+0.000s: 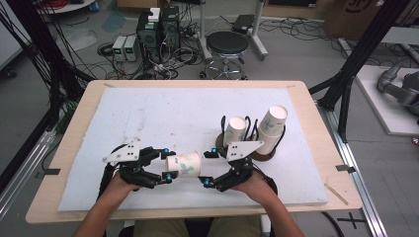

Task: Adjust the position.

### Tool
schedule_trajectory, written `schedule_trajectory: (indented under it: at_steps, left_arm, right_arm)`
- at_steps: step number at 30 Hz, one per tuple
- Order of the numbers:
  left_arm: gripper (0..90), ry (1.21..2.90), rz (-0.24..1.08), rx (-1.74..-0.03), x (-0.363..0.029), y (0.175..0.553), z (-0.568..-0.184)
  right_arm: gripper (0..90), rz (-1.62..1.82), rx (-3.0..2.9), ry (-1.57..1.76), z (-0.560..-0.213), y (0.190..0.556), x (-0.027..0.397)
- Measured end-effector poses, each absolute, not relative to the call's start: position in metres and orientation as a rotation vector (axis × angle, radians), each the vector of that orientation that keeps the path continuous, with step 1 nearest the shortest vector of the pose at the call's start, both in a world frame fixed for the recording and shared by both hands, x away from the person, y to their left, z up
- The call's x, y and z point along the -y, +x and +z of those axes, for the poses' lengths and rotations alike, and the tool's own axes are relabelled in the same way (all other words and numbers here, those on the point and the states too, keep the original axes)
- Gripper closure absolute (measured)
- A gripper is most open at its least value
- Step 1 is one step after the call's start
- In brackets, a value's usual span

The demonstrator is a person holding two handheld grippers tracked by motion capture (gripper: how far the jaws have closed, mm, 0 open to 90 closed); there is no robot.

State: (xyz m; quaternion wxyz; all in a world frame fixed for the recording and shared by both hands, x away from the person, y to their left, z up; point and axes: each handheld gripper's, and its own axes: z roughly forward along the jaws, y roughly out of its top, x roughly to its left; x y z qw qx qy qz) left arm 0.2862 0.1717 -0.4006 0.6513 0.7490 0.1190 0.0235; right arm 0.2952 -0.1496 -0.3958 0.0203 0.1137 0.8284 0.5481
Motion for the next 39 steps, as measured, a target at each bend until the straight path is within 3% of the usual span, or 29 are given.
schedule_trajectory:
  at_steps: [20,39]
  left_arm:
    - [36.3,1.688,0.026,-0.206,-0.168,0.283,-0.400]
    - [36.4,1.702,0.019,-0.197,-0.166,0.282,-0.402]
  right_arm:
    - [20.9,1.776,-2.598,0.287,-0.401,0.296,0.136]
    - [32.8,1.844,-2.598,0.262,-0.401,0.299,0.142]
